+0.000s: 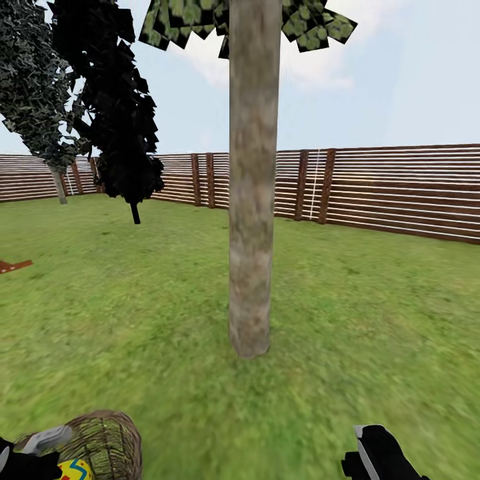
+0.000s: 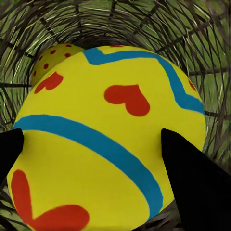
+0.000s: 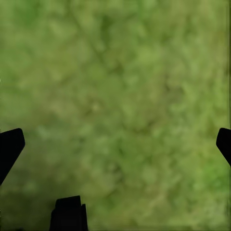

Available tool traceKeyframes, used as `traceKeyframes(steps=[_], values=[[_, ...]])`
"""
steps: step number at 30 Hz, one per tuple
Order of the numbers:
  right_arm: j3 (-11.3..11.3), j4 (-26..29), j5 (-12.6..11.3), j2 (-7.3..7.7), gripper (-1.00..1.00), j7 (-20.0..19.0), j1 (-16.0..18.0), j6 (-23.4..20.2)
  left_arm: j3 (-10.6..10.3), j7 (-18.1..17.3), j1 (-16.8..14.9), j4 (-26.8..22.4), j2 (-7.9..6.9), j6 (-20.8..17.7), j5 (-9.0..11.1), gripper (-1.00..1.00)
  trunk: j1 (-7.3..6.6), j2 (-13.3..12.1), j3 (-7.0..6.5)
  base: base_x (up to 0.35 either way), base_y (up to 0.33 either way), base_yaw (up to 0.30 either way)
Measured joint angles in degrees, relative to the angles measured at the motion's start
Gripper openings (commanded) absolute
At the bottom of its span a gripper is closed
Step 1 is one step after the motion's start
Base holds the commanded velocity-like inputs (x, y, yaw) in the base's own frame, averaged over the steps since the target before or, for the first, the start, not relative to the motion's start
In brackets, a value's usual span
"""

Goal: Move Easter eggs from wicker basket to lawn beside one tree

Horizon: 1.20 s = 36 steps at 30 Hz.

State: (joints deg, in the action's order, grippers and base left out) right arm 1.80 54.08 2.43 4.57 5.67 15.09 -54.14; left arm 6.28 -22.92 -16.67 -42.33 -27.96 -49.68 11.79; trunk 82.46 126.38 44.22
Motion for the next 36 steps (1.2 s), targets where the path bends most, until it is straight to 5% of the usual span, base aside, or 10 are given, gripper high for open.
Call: traceKeyframes(steps=[22, 29, 36], values=[[0.1, 0.0, -0.7, 0.14, 1.00, -0.3, 0.0, 0.0, 0.0, 0.0, 0.0, -0.1, 0.66, 0.0, -0.1, -1.00, -4.83, -8.8, -3.95, 0.000, 0.000, 0.000], [0.1, 0.0, -0.6, 0.09, 1.00, -0.3, 0.0, 0.0, 0.0, 0.0, 0.0, 0.0, 0.72, 0.0, 0.0, -1.00, -4.84, -8.8, -3.95, 0.000, 0.000, 0.000], [0.0, 0.0, -0.5, 0.01, 1.00, -0.2, 0.0, 0.0, -0.1, 0.1, 0.0, -0.1, 0.97, -0.1, -0.1, -1.00, -6.37, -11.6, -5.21, 0.000, 0.000, 0.000]])
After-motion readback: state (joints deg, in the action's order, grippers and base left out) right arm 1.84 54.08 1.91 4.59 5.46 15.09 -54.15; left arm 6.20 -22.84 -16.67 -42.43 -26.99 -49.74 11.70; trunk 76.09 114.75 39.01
